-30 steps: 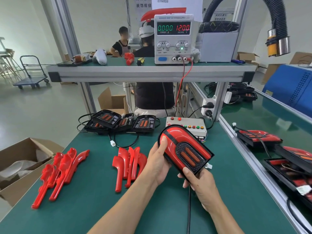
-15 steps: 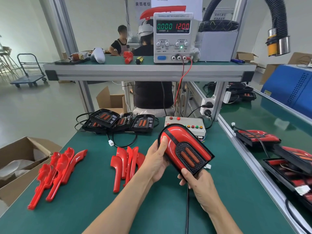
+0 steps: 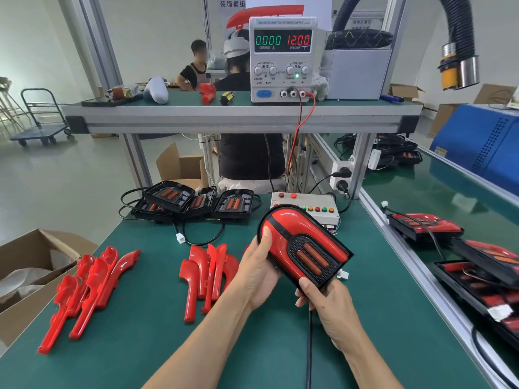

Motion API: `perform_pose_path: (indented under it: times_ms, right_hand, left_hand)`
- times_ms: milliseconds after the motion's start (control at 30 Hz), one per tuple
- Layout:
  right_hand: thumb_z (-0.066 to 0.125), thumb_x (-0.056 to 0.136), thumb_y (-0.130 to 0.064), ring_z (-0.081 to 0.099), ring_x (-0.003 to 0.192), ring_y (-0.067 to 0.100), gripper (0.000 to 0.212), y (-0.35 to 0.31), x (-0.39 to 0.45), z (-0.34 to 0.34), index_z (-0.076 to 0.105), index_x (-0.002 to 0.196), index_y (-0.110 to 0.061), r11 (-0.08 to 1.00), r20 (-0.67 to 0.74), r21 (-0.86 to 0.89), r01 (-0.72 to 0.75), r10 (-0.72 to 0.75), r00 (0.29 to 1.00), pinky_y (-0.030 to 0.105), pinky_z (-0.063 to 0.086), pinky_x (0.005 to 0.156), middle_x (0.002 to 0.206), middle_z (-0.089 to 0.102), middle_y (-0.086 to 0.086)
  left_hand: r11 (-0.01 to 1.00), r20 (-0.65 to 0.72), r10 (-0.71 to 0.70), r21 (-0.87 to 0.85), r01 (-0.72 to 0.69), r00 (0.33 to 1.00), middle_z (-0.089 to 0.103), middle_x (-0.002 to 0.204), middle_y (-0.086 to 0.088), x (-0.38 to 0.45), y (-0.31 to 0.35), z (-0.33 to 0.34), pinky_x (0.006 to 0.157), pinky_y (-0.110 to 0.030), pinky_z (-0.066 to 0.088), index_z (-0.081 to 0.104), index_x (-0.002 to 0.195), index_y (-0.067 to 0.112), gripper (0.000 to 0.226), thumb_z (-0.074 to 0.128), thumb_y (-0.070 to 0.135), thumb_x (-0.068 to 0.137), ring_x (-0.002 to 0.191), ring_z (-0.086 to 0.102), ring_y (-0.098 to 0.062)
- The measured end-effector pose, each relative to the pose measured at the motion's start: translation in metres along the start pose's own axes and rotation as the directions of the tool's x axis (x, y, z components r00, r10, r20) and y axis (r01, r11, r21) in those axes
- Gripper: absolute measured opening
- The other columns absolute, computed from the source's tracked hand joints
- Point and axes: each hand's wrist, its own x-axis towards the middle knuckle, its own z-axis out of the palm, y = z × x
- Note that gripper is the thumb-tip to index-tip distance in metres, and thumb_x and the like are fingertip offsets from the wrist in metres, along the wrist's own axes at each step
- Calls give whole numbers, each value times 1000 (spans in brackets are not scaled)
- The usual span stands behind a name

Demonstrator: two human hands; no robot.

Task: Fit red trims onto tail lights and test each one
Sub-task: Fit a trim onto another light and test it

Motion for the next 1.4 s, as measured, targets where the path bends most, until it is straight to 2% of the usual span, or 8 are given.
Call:
perform_pose_path:
  times_ms: [167, 600, 800, 900, 1000, 1133, 1200, 1400]
  right_hand:
    - [74, 75, -64, 73, 69, 26, 59, -1, 0, 1, 68, 106, -15, 999, -2, 49, -16, 17, 1000, 26, 51, 61, 83, 76, 12]
    - [60, 86, -59, 70, 62, 29, 57, -6, -3, 2, 68, 104, -5, 995, -15, 96, -31, 33, 999, 31, 55, 58, 79, 75, 17]
    - [39, 92, -71, 69, 71, 8, 54, -13, -10, -30, 65, 114, -30, 999, -426, 0, 47, -42, 904, 32, 47, 56, 97, 72, 0]
    - [40, 89, -77, 67, 98, -4, 54, -31, -12, -55, 61, 126, -44, 999, -188, -30, 46, -50, 981, 25, 54, 75, 113, 71, -20]
    - [47, 96, -64, 74, 103, 12, 46, -43, -13, -64, 72, 114, -31, 1000, -110, -12, 20, -21, 994, 29, 56, 85, 111, 77, -4]
    - [50, 103, -46, 77, 91, 17, 35, -31, -20, -70, 73, 108, -19, 996, -349, 73, -51, 73, 934, 33, 55, 77, 98, 80, 0]
    - [51, 104, -46, 77, 85, 12, 34, -20, -22, -74, 71, 108, -19, 986, -470, 133, -103, 154, 869, 34, 55, 76, 93, 80, -4]
    - [52, 100, -53, 69, 84, 16, 39, -6, -23, -72, 68, 87, -20, 956, -708, 244, -162, 289, 645, 32, 47, 71, 87, 74, -4]
  left_hand:
    - [991, 51, 42, 125, -48, 998, 61, 132, -27, -7, -6, -5, 89, -44, 57, 46, 138, 9, 49, 68, 10, 94, 115, 63, -35]
    - [990, 5, 79, 117, -79, 997, 68, 127, -18, -6, -3, 3, 83, -39, 59, 50, 133, 9, 49, 73, 15, 91, 116, 67, -32]
    - [990, 24, 30, 140, -33, 999, 67, 132, -10, 6, 17, 3, 86, -38, 58, 50, 138, 18, 50, 69, 27, 93, 116, 67, -24]
    - [962, 179, -50, 272, -1, 982, 66, 134, -6, 8, 14, 17, 101, -39, 53, 51, 141, 22, 48, 65, 31, 96, 123, 63, -24]
    - [908, 214, -102, 420, 3, 971, 70, 128, 1, 4, -4, 42, 100, -34, 53, 53, 141, 25, 44, 59, 39, 100, 119, 66, -18]
    - [458, 19, 168, 884, -95, 986, 64, 72, 4, -9, -10, 53, 72, -37, 46, 59, 81, 21, 45, 38, 53, 105, 67, 55, -5]
    - [354, 43, 251, 926, -133, 967, 56, 62, 8, -34, -12, 51, 66, -33, 38, 52, 78, 23, 39, 47, 55, 100, 60, 51, -6]
    - [-350, 273, -243, 870, -347, 931, 65, 90, 10, -119, -48, 25, 71, -27, 51, 63, 94, 30, 56, 68, 75, 61, 83, 67, -10]
